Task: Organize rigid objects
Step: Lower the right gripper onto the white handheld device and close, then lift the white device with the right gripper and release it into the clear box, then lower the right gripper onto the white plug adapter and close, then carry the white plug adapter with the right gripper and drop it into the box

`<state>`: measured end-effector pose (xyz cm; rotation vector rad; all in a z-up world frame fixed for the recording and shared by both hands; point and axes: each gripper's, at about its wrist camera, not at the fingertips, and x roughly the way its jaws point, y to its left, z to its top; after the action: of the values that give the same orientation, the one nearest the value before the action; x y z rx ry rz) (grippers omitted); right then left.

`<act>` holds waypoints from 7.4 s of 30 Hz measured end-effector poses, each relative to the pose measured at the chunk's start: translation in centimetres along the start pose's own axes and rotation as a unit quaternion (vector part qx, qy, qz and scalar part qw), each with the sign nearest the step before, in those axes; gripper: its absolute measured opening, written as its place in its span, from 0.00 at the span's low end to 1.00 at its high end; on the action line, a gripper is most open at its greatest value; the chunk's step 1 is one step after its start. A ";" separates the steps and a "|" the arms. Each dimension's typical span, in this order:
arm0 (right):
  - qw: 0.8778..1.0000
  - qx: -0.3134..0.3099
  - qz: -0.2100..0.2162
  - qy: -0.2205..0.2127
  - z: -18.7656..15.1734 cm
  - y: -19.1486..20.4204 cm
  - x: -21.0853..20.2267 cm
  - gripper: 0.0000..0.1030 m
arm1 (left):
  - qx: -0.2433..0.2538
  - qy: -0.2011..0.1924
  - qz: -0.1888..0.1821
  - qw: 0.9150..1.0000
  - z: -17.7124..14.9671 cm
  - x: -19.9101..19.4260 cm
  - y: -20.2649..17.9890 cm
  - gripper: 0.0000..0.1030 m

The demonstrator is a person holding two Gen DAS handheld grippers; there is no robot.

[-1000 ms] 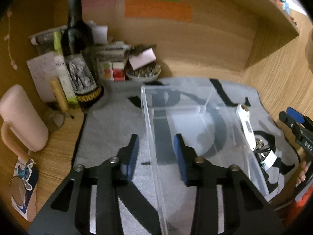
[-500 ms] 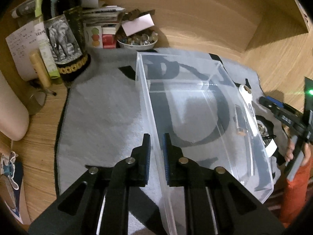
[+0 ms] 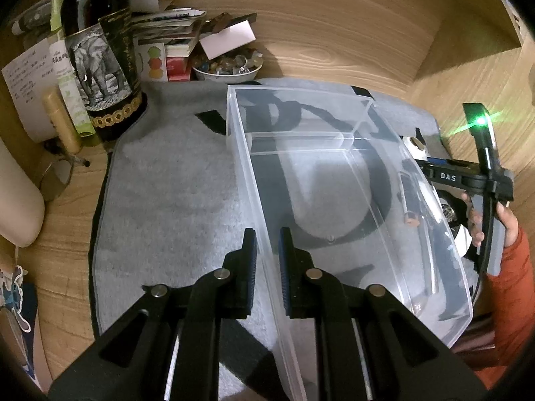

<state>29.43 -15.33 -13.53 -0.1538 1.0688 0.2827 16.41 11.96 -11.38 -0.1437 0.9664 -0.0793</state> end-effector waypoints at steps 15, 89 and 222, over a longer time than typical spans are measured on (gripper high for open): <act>0.996 -0.009 -0.018 -0.087 -1.3 0.8 -5.8 0.32 | 0.004 0.001 0.001 1.000 0.0 0.0 -0.1 0.13; 0.976 -0.151 0.056 -0.145 0.4 12.9 -10.4 0.64 | 0.014 -0.017 0.002 1.000 -0.4 -0.4 -0.3 0.14; 0.967 -0.191 0.073 -0.150 -0.7 15.2 -11.0 0.65 | 0.015 -0.016 0.003 1.000 -1.0 -0.1 -0.3 0.14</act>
<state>19.29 -2.72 -3.98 -0.3658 0.7172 0.6261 15.57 11.63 -11.82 -0.1148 0.9336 -0.0858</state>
